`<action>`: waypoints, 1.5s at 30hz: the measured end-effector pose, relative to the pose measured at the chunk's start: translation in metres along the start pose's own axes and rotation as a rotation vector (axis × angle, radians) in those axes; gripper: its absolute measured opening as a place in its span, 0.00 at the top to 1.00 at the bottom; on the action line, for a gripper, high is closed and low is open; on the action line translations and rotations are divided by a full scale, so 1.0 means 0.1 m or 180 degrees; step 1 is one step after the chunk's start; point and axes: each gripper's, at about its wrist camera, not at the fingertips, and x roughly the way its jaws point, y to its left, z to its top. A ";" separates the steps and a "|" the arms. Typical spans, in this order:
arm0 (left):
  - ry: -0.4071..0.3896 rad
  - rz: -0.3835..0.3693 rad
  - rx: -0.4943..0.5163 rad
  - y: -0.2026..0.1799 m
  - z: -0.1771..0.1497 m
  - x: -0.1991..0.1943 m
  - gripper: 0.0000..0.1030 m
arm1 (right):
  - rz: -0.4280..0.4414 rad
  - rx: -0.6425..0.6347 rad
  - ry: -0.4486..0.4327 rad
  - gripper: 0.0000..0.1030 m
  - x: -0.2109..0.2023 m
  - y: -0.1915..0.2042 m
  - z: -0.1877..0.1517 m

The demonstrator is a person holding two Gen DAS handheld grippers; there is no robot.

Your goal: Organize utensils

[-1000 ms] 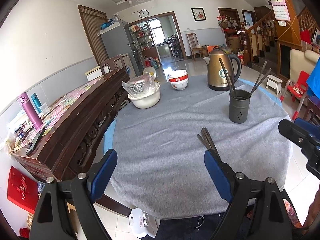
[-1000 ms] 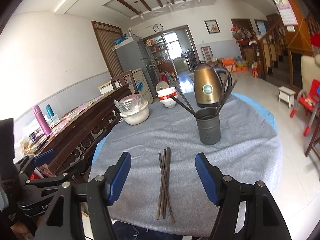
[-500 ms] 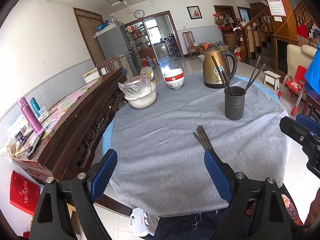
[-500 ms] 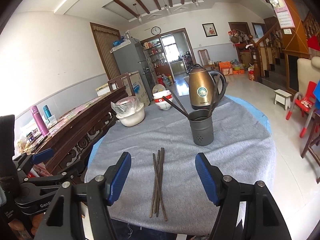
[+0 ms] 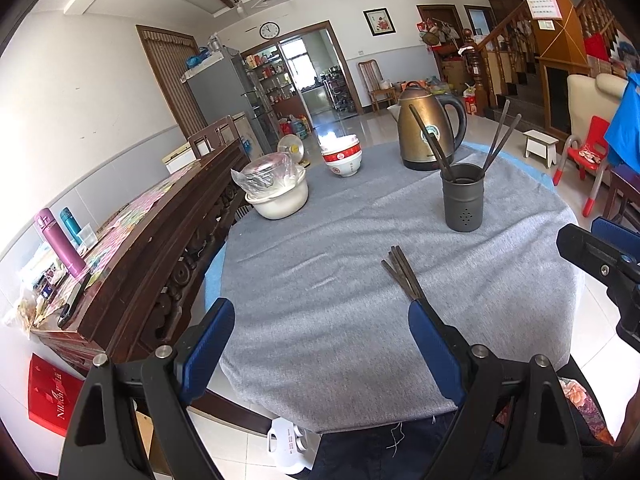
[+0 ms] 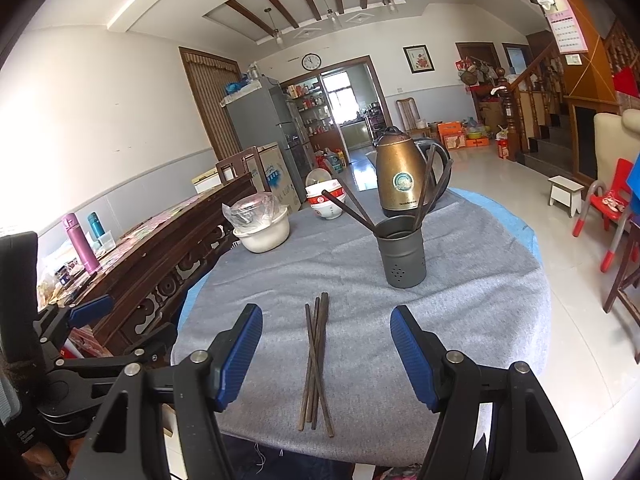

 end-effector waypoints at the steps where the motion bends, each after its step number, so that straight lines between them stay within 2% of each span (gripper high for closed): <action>1: -0.0001 0.0004 -0.0006 0.00 0.00 -0.01 0.14 | 0.0004 0.0002 0.0003 0.32 0.00 0.00 0.00; 19: 0.0036 0.0039 0.0008 0.03 -0.05 0.02 0.14 | -0.0006 -0.0033 0.0088 0.32 0.01 0.03 -0.09; 45: 0.0119 -0.0096 0.0166 -0.11 -0.14 0.07 0.14 | -0.0073 0.0021 0.0115 0.32 0.03 -0.05 -0.13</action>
